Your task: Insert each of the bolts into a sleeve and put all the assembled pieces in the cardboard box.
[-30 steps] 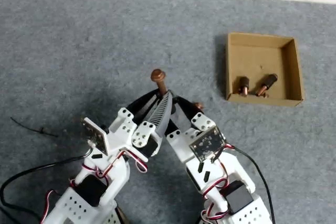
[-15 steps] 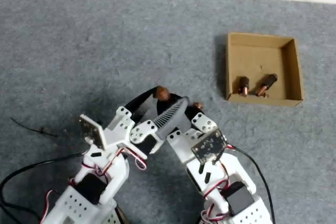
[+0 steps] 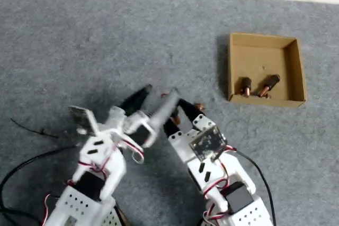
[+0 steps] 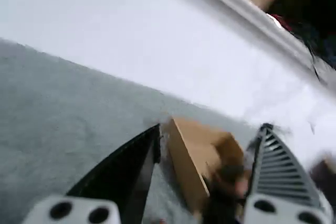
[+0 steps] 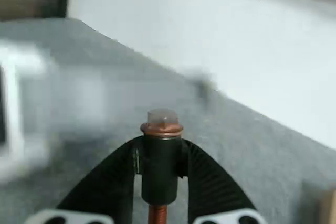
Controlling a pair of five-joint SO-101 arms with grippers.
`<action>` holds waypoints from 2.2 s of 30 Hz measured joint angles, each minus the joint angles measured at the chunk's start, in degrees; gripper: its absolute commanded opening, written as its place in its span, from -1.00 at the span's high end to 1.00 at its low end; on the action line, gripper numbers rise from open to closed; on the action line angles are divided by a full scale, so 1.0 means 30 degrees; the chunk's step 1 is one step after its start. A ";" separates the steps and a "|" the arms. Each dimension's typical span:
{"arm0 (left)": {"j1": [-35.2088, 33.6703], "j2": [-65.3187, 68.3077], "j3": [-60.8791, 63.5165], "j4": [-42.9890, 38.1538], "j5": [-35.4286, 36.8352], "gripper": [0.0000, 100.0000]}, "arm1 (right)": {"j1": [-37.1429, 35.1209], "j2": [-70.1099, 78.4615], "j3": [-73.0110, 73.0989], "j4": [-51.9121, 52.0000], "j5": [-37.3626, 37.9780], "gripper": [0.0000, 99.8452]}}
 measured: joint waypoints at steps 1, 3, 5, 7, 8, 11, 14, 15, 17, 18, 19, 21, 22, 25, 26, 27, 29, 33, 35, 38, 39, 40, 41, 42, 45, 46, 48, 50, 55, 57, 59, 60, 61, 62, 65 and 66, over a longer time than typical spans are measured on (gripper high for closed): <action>-0.0527 0.0000 -0.0117 0.0000 0.0557 0.45 | 0.0381 0.0000 0.0176 -0.0176 0.0000 0.99; -0.0967 0.0000 -0.0234 0.0000 0.1114 0.45 | 0.1114 0.0000 0.0908 -0.1260 0.0000 0.99; -0.0879 0.0000 -0.0234 0.0000 0.1201 0.45 | 0.1729 0.0059 0.1260 -0.2667 0.0000 0.99; -0.0821 0.0000 -0.0234 0.0000 0.1231 0.45 | 0.2081 -0.0029 0.1319 -0.4425 0.0000 0.99; -0.0733 0.0000 -0.0234 0.0059 0.1143 0.45 | 0.2110 0.0000 0.1319 -0.5070 0.0000 0.99; -0.0264 0.0000 -0.0234 0.0059 0.0059 0.45 | 0.2227 0.0000 0.1319 -0.5568 0.0000 0.99; -0.0059 0.0000 -0.0234 0.0059 -0.0908 0.54 | 0.2286 0.0000 0.1319 -0.5626 0.0000 0.99; 0.0234 0.0000 -0.0234 0.0059 -0.1319 0.61 | 0.2432 0.0000 0.1319 -0.5626 0.0000 0.99; 0.0850 0.0000 -0.0234 0.0059 -0.2227 0.79 | 0.2784 0.0000 0.1319 -0.5626 0.0000 0.99; 0.1084 -0.0029 -0.0234 0.0059 -0.2813 0.89 | 0.2989 0.0000 0.1319 -0.5626 0.0000 0.99; 0.1348 -0.0029 -0.0234 0.0059 -0.3429 0.99 | 0.3253 0.0000 0.1319 -0.5656 0.0000 0.99; 0.1465 -0.0029 -0.0234 0.0059 -0.4396 0.94 | 0.3692 0.0000 0.1319 -0.5656 0.0000 0.99; 0.1377 -0.0029 -0.0234 0.0059 -0.4718 0.93 | 0.3868 0.0000 0.1319 -0.5656 0.0000 0.99; 0.1260 -0.0029 -0.0234 0.0059 -0.5070 0.99 | 0.3927 0.0000 0.1319 -0.5656 0.0000 0.99; 0.1055 -0.0029 -0.0234 0.0059 -0.5128 0.98 | 0.4103 0.0000 0.1319 -0.5656 0.0000 0.99; 0.0791 -0.0029 -0.0234 0.0059 -0.5158 0.98 | 0.4366 0.0147 0.1348 -0.5656 0.0000 0.99; 0.0293 -0.0029 -0.0234 0.0059 -0.5158 0.97 | 0.5070 0.1055 0.1289 -0.5656 -0.0029 0.99; -0.0674 -0.0029 -0.0234 0.0059 -0.5216 0.97 | 0.7062 0.5275 -0.0703 -0.5656 -0.1465 0.99; -0.1084 -0.0029 -0.0234 0.0059 -0.5275 0.97 | 0.8088 0.8147 -0.2725 -0.5656 -0.2462 0.99; -0.1612 -0.0029 0.0000 0.0059 -0.5333 0.97 | 0.9289 1.2952 -0.5861 -0.5656 -0.4161 0.99; -0.1758 -0.0029 0.0029 0.0059 -0.5333 0.97 | 0.9670 1.4593 -0.6828 -0.5656 -0.4689 0.99; -0.1788 -0.0029 0.0029 0.0059 -0.5363 0.97 | 1.0110 1.6205 -0.7766 -0.5656 -0.5245 0.99; -0.1700 -0.0029 0.0029 0.0059 -0.5363 0.97 | 1.0491 1.7729 -0.8615 -0.5656 -0.5773 0.99; -0.1641 -0.0029 0.0029 0.0059 -0.5392 0.97 | 1.0872 1.9165 -0.9465 -0.5656 -0.6271 0.99; -0.1670 -0.0029 0.0029 0.0059 -0.5392 0.97 | 1.2044 2.2916 -1.1722 -0.5773 -0.8029 0.99; -0.1670 -0.0029 0.0029 0.0059 -0.5392 0.97 | 1.2484 2.3971 -1.2337 -0.5832 -0.8762 0.99; -0.1641 -0.0029 0.0029 0.0059 -0.5392 0.97 | 1.3509 2.5846 -1.3304 -0.5861 -1.0462 0.99; -0.1612 -0.0029 0.0029 0.0059 -0.5392 0.97 | 1.4476 2.7634 -1.4007 -0.5890 -1.2396 0.99; -0.1612 -0.0029 0.0029 0.0059 -0.5392 0.97 | 1.5355 3.1560 -1.6059 -0.5890 -1.3773 0.99; -0.1612 -0.0029 0.0029 0.0059 -0.5392 0.97 | 1.5238 3.2762 -1.6645 -0.5890 -1.3158 0.95; -0.1612 -0.0029 0.0029 0.0059 -0.5392 0.97 | 1.5121 3.3817 -1.6967 -0.5890 -1.2542 0.82; -0.1612 -0.0029 0.0029 0.0059 -0.5392 0.97 | 1.4945 3.4227 -1.7084 -0.5890 -1.2337 0.76; -0.1612 -0.0029 0.0029 0.0059 -0.5392 0.97 | 1.4799 3.4520 -1.7172 -0.5890 -1.2190 0.70; -0.1612 -0.0029 0.0029 0.0059 -0.5392 0.97 | 1.4652 3.4784 -1.7231 -0.5890 -1.2132 0.67; -0.1612 -0.0029 0.0059 0.0059 -0.5392 0.97 | 1.4300 3.5165 -1.7319 -0.5919 -1.2073 0.65; -0.1612 -0.0029 0.0117 0.0059 -0.5392 0.97 | 1.4095 3.5165 -1.7319 -0.5919 -1.2015 0.65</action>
